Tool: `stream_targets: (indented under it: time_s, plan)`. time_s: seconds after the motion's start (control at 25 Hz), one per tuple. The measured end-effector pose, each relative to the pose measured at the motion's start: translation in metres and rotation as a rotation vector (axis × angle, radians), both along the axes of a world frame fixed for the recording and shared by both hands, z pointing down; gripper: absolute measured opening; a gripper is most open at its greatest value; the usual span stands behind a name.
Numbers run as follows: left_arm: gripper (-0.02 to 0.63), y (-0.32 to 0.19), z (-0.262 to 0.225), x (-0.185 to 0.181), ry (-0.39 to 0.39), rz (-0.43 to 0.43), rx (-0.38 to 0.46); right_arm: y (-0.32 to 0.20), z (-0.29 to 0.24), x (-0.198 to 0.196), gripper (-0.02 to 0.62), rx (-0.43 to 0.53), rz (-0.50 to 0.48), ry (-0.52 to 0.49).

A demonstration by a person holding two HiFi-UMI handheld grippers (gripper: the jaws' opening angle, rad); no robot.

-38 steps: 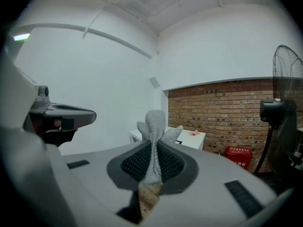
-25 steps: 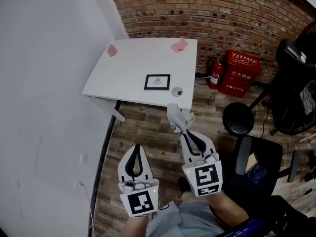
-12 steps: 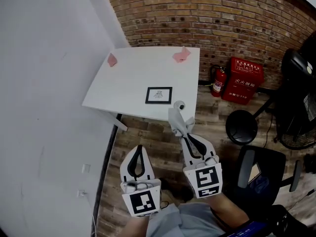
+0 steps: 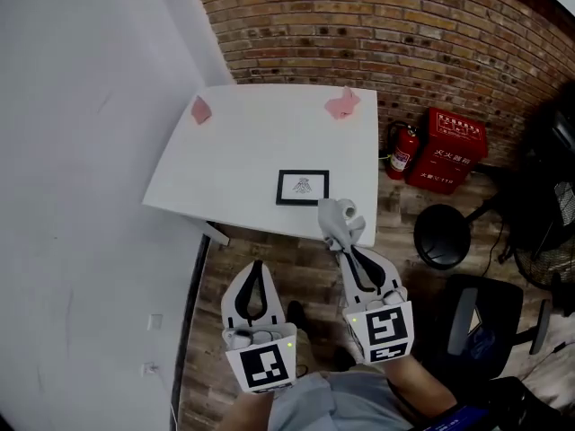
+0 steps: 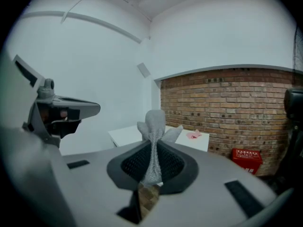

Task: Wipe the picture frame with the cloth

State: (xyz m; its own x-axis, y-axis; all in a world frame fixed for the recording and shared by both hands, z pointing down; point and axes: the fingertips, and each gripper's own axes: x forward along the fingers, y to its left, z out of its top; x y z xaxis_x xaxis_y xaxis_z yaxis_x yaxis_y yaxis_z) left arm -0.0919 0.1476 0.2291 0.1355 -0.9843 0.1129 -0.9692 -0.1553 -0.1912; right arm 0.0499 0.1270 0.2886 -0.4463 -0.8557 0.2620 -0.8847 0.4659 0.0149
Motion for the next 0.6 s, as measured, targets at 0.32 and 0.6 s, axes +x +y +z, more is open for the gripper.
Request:
stream_targets:
  time_s: [0.32, 0.6]
  plan:
    - [0.009, -0.086, 0.010, -0.047, 0.010, 0.077, -0.044, -0.071, 0.011, -0.050, 0.041, -0.052, 0.052, 0.034]
    - [0.009, -0.152, -0.001, -0.075, 0.018, 0.149, -0.008, -0.124, 0.001, -0.080, 0.041, -0.035, 0.120, 0.030]
